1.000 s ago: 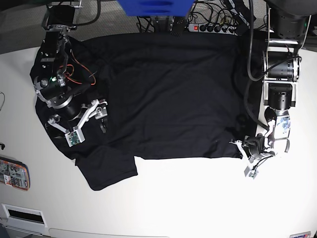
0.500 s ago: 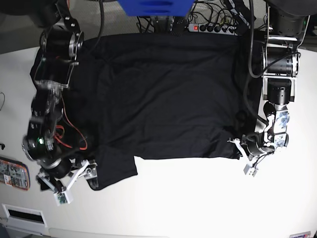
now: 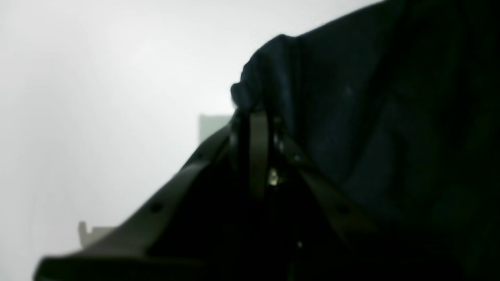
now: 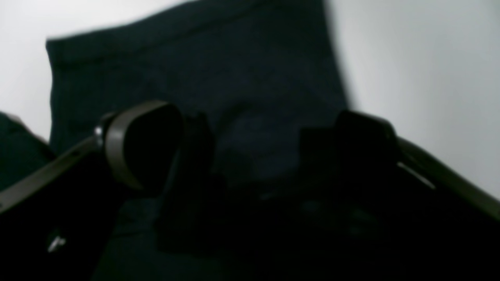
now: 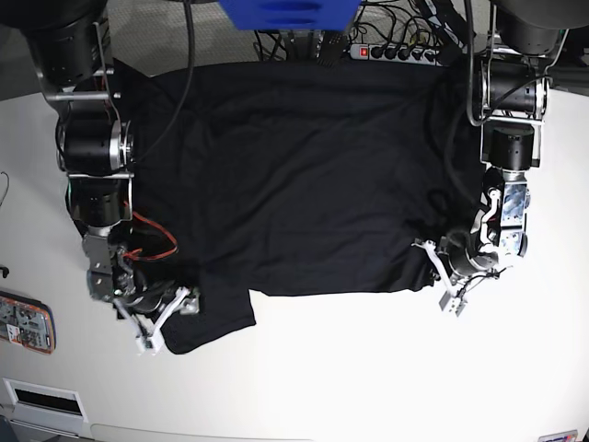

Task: Fold the T-shirt properly
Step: 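Grasp the hem corners with the left and right grippers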

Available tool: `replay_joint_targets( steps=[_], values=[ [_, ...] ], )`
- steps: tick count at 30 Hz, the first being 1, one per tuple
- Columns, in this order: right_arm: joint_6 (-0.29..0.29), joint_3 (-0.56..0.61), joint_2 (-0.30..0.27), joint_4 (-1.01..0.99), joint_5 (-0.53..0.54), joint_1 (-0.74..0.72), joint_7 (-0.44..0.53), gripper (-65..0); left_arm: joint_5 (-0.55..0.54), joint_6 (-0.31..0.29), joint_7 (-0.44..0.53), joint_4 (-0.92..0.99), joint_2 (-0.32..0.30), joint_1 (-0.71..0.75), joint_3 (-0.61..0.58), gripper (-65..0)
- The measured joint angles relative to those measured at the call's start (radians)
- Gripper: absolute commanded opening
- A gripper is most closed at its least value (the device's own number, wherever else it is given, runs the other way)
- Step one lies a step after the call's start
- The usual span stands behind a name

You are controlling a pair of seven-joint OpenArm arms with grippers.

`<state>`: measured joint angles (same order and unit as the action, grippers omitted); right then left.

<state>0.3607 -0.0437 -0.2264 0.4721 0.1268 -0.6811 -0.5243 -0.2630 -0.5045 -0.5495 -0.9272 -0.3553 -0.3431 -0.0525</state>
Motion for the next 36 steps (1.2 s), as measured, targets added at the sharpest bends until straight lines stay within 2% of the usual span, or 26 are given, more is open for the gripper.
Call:
replay_joint_targets(
  steps=[1,3,8,11,14,19,25,28,33,36],
  values=[
    [0.006,0.0,0.001,-0.023,0.006,0.0,0.045,-3.3,-0.005,-0.001,0.004,0.0,-0.008,0.003,0.0,-65.0],
    [0.006,0.0,-0.003,-0.056,0.004,-0.009,0.074,-3.4,-0.014,-0.005,0.005,0.0,-0.011,0.005,0.0,-65.0],
    [0.006,0.003,-0.006,-0.069,0.003,-0.009,0.097,-3.8,-0.014,-0.005,0.002,0.0,-0.013,0.005,0.0,-65.0],
    [0.006,0.003,-0.006,-0.069,0.003,-0.009,0.1,-11.1,-0.016,-0.005,0.002,0.0,-0.023,0.005,0.0,-65.0],
    [0.006,0.004,-0.009,-0.069,0.003,-0.008,0.096,-26.3,-0.015,-0.005,0.002,0.0,-0.025,0.005,0.0,-65.0],
    [0.01,0.005,-0.009,-0.035,-0.004,0.004,0.072,-65.0,-0.014,-0.005,0.002,0.0,-0.025,0.005,0.0,-65.0],
    [0.014,0.002,-0.005,0.11,0.003,0.061,0.081,-65.0,-0.014,-0.008,0.002,-0.001,-0.027,0.005,0.0,-65.0],
    [0.014,0.002,-0.005,0.12,-0.002,0.095,0.058,-65.0,-0.014,-0.008,0.002,-0.001,-0.027,0.005,0.0,-65.0],
    [0.014,0.002,-0.006,0.122,0.0,0.082,0.073,-65.0,-0.014,-0.008,0.003,-0.001,-0.027,0.005,0.0,-65.0],
    [0.013,0.002,-0.006,0.124,0.002,0.08,0.073,-65.0,-0.012,-0.009,-0.008,0.0,-0.039,0.008,0.051,-65.0]
  ],
)
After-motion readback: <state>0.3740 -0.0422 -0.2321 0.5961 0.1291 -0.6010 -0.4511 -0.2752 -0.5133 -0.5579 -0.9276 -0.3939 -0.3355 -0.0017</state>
